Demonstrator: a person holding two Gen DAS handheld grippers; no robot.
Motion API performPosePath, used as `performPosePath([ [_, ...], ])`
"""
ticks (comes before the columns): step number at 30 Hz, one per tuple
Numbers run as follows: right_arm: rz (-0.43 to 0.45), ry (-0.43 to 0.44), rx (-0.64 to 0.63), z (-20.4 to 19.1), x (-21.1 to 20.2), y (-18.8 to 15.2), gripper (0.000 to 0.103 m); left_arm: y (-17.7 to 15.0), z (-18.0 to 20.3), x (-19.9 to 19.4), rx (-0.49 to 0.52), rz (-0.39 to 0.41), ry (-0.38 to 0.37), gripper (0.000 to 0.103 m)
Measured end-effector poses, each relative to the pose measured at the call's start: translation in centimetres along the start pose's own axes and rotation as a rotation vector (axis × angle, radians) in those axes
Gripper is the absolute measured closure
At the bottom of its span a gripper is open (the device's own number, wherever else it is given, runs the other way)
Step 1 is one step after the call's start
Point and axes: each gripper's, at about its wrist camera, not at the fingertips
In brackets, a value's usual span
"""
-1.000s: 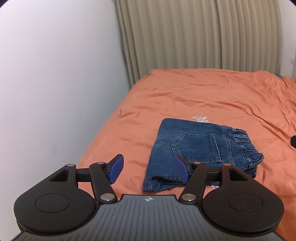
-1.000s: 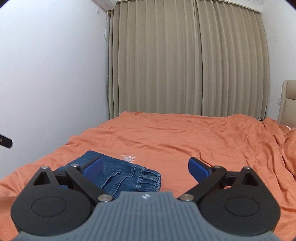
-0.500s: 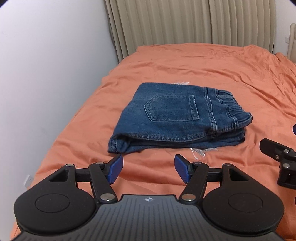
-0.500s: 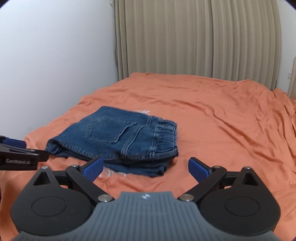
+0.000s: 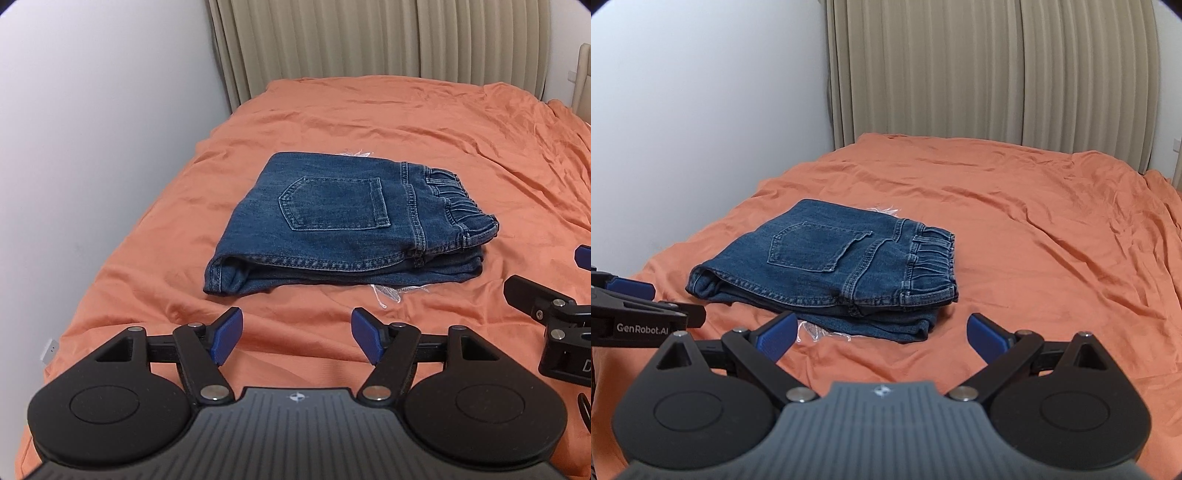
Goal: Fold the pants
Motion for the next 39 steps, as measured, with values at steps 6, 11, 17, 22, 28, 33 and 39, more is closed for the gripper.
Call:
performPosePath([
  [6, 0.002, 0.003, -0.012, -0.23, 0.04, -0.1, 0.009, -0.01, 0.09, -0.11, -0.004, 0.002, -0.001, 0.024],
  [11, -0.003, 0.003, -0.012, -0.26, 0.07, -0.15, 0.009, -0.1, 0.16, -0.21, -0.01, -0.002, -0.005, 0.024],
  [17, -0.008, -0.003, -0.008, -0.16, 0.05, -0.27, 0.009, -0.1, 0.23, -0.32, -0.012, -0.004, -0.005, 0.024],
  [22, -0.011, -0.003, 0.0, 0.03, -0.06, -0.29, 0.009, -0.08, 0.37, -0.41, -0.016, -0.005, -0.006, 0.024],
  [28, -0.011, -0.006, 0.003, 0.11, -0.17, -0.25, 0.009, -0.07, 0.34, -0.5, -0.018, -0.002, -0.009, 0.024],
  [33, -0.017, -0.008, 0.006, 0.29, -0.14, -0.25, 0.009, 0.01, 0.35, -0.59, -0.02, 0.003, -0.014, 0.024],
  [39, -0.019, -0.011, 0.011, 0.41, -0.12, -0.27, 0.009, 0.01, 0.73, -0.54, -0.014, -0.001, -0.019, 0.024],
])
Point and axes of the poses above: each gripper's, at about its wrist camera, not at the fingertips, and x roughly the way its jaws point, z to its right, y to its top, and after that the axes turned 2 degrees about y, right-handed
